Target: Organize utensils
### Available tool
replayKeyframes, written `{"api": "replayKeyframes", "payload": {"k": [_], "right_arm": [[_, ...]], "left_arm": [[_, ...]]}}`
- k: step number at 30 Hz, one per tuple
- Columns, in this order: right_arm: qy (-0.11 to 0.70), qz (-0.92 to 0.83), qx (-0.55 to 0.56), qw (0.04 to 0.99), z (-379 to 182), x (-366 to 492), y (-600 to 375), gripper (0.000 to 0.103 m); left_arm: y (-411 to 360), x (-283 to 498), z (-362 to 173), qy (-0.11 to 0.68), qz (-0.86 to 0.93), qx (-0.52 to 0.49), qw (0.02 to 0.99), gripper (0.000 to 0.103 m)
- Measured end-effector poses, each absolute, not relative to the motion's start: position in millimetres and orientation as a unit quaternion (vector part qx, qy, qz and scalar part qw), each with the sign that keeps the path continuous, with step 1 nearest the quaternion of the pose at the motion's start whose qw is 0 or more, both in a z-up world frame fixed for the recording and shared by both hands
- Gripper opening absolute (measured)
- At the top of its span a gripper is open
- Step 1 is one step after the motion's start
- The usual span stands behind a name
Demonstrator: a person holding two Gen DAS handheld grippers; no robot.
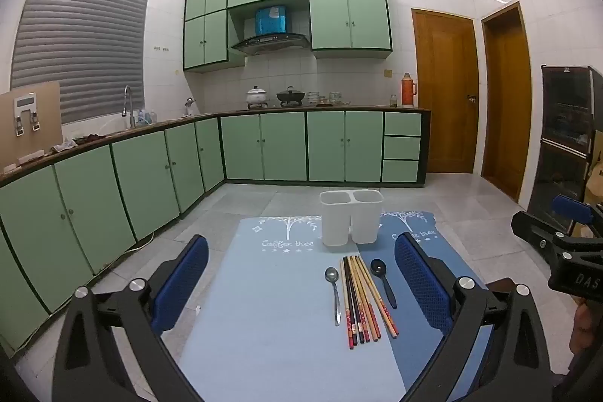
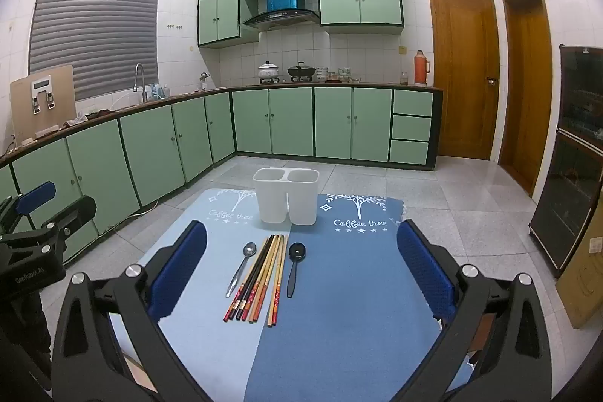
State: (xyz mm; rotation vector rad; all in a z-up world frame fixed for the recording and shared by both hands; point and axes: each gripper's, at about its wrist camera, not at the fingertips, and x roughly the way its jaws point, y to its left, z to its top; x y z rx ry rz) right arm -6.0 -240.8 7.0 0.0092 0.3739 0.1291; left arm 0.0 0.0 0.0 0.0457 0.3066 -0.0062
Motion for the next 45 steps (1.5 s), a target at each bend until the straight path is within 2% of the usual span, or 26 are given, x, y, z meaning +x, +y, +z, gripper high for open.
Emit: {"api": "replayKeyframes", "payload": {"k": [45], "right_arm": [[0.187,0.064,0.01,0.98,7,-6,-241,0.098]], "left_arm": [[-1,1,1,0.152,-0.003,0.024,0.988,0.097]]}}
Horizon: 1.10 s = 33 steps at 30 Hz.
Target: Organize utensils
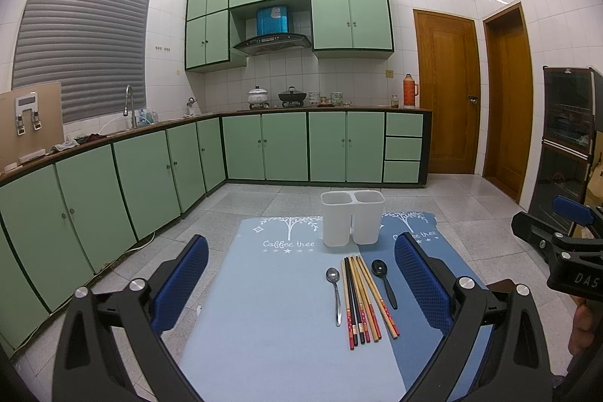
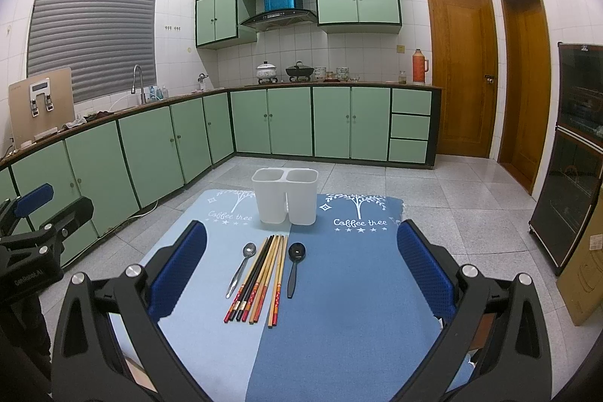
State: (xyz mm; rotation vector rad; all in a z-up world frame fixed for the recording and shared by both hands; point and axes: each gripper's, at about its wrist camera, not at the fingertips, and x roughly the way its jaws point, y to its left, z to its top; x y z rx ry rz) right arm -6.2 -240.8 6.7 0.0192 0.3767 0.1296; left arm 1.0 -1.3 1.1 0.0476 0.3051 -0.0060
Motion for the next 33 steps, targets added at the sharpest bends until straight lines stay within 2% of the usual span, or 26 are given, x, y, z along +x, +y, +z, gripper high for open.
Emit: {"api": "replayKeyframes", "payload": {"k": [33], "right_arm": [[0.188,0.064,0.01,0.98,6.1,-3.3,-241.0,0.098]], "left_arm": [[5.4,0.0,1.8,0.152,-0.001,0.024,0.988,0.097]]}}
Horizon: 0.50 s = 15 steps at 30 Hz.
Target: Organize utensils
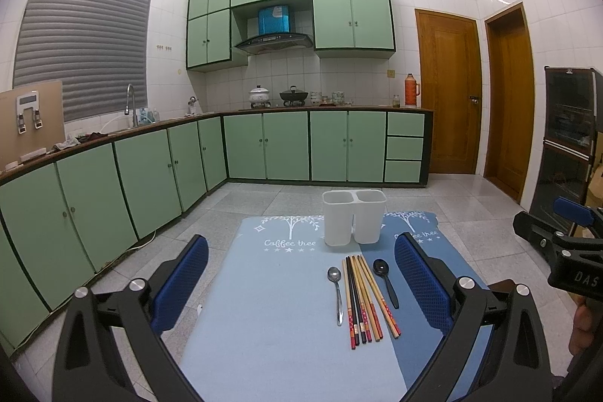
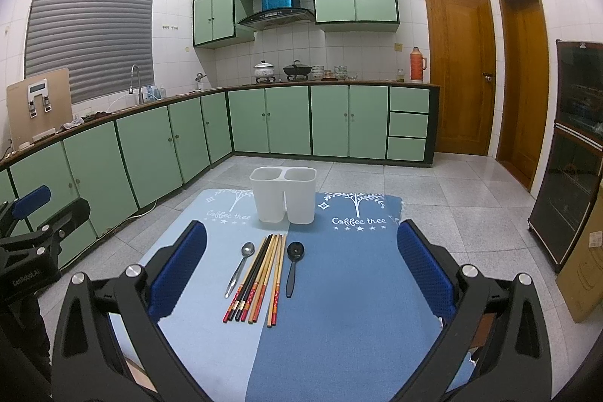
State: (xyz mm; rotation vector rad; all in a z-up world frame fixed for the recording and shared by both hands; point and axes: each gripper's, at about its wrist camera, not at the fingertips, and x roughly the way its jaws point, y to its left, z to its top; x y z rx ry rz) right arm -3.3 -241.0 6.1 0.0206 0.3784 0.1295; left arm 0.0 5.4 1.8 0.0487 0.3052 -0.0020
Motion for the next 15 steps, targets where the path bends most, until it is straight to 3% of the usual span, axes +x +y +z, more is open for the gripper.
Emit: {"api": "replayKeyframes", "payload": {"k": [15], "right_arm": [[0.214,0.058,0.002,0.975,-7,19,-246,0.098]], "left_arm": [[7,20,-8,0.174,0.006,0.023,0.984,0.097]]}}
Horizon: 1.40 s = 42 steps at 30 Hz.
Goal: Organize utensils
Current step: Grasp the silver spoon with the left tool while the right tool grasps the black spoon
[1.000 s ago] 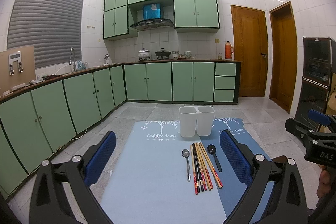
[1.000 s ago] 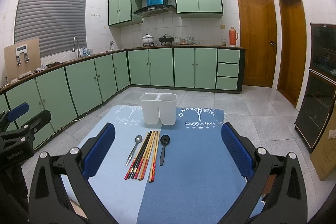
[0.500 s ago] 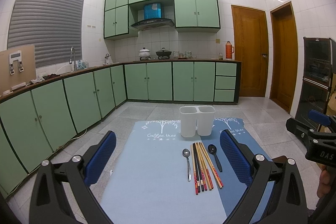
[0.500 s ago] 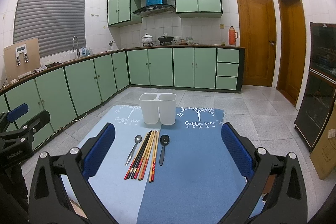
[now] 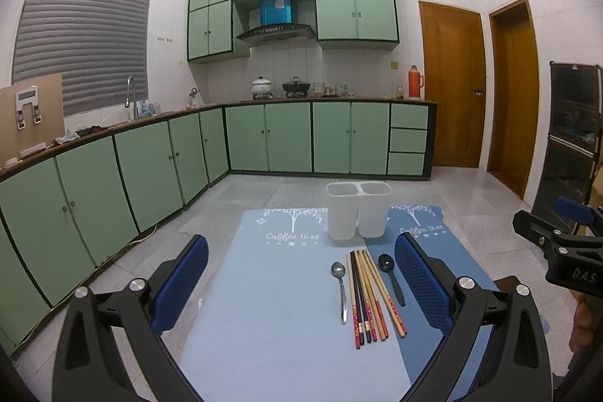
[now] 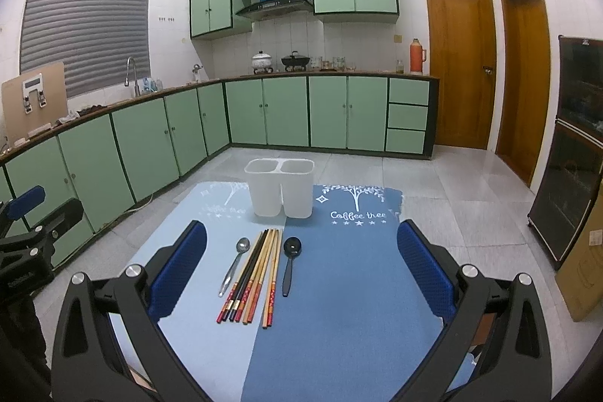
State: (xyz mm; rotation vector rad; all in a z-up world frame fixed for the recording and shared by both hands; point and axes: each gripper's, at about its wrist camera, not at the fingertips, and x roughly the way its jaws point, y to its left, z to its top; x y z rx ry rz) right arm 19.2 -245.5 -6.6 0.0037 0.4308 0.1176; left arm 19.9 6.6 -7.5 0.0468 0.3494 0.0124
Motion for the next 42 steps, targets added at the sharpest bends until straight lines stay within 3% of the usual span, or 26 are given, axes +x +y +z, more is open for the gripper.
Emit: {"api": "replayKeyframes", "payload": {"k": [10,21,42], "right_arm": [[0.297,0.038,-0.02,0.954,-58,105,-243,0.098],[0.416,0.06,0.001,0.907,-137,224,-227,0.098],[0.443,0.06,0.025,0.894,-172,282,-244,0.098]], "left_arm": [[25,96,-45,0.248,0.023,0.022,0.968,0.097],[13,209,-133,0.373,0.013,0.026,0.927,0.097],[-28,323,-208,0.46,-0.022,0.039,0.887,0.092]]}}
